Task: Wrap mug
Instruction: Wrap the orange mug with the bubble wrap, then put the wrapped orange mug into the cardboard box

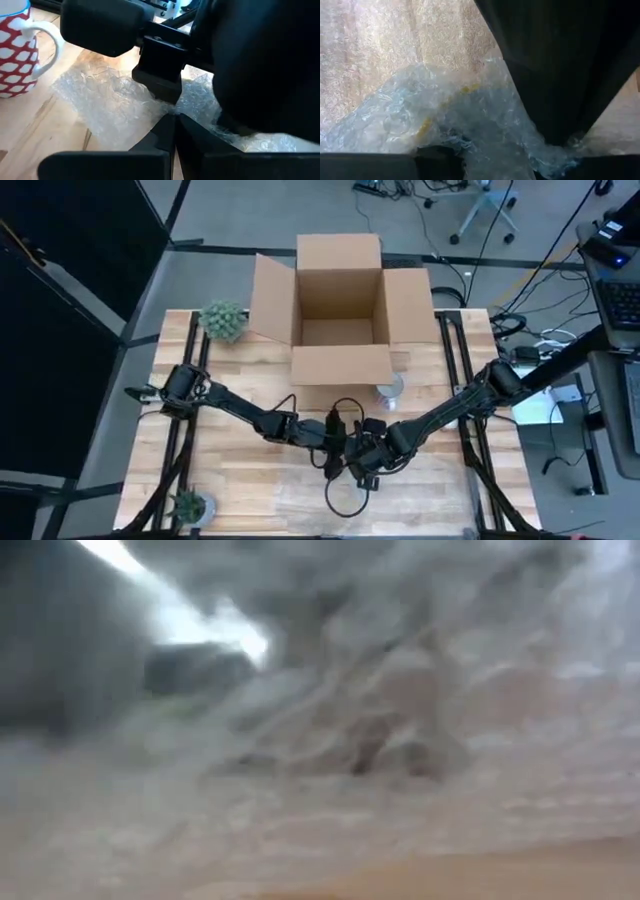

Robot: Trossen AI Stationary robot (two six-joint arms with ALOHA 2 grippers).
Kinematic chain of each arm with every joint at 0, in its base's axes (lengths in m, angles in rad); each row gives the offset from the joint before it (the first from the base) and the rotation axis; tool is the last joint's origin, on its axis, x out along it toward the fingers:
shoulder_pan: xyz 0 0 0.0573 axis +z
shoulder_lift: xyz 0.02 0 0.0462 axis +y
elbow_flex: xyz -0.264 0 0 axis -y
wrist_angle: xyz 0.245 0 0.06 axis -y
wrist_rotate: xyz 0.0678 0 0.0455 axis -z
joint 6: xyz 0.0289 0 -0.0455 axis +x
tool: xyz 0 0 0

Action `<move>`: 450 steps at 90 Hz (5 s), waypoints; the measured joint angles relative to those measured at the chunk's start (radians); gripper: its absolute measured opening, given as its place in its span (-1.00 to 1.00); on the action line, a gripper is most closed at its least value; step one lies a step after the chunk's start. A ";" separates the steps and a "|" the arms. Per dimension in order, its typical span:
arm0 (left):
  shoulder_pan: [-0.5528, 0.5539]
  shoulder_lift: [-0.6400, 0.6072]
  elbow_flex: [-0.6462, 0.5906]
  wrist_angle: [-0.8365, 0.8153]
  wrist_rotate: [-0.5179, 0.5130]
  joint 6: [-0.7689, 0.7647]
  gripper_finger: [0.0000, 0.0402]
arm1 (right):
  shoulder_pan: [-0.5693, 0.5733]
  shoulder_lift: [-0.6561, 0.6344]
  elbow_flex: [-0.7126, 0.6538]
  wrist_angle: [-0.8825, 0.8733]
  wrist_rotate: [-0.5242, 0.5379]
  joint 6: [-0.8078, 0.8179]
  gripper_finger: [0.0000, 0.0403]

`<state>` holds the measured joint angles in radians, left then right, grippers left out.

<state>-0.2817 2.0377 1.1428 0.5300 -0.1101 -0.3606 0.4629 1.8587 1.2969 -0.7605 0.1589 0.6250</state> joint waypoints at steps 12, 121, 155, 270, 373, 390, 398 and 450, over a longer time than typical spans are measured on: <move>0.000 0.017 0.003 0.000 0.001 0.001 -1.00 | 0.000 -0.011 -0.002 0.000 -0.007 -0.004 -0.22; 0.000 0.022 0.002 0.035 -0.002 0.027 -1.00 | 0.026 -0.072 -0.001 -0.182 0.089 0.123 -0.22; -0.002 0.023 0.001 0.042 0.004 0.031 -1.00 | 0.020 -0.015 0.003 -0.195 0.053 0.099 -0.22; -0.001 0.023 0.001 0.044 0.001 0.028 -1.00 | 0.122 -0.095 0.002 -0.052 0.023 -0.007 -0.22; -0.018 0.007 -0.002 0.098 0.029 0.028 -1.00 | 0.103 0.058 0.136 -0.169 -0.040 -0.208 -0.88; -0.031 -0.097 0.002 0.044 0.035 0.063 -1.00 | 0.122 0.019 0.264 -0.308 -0.003 -0.203 -0.89; -0.038 -0.152 0.002 0.006 0.037 0.087 -1.00 | 0.127 0.019 0.338 -0.382 -0.006 -0.211 -0.89; -0.051 -0.383 -0.001 -0.656 -0.101 0.081 -1.00 | 0.098 -0.003 0.954 -0.630 0.085 -0.413 -0.90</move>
<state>-0.3330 1.6544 1.1414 -0.1259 -0.2112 -0.2794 0.5610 1.8553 2.2504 -1.3909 0.2442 0.2117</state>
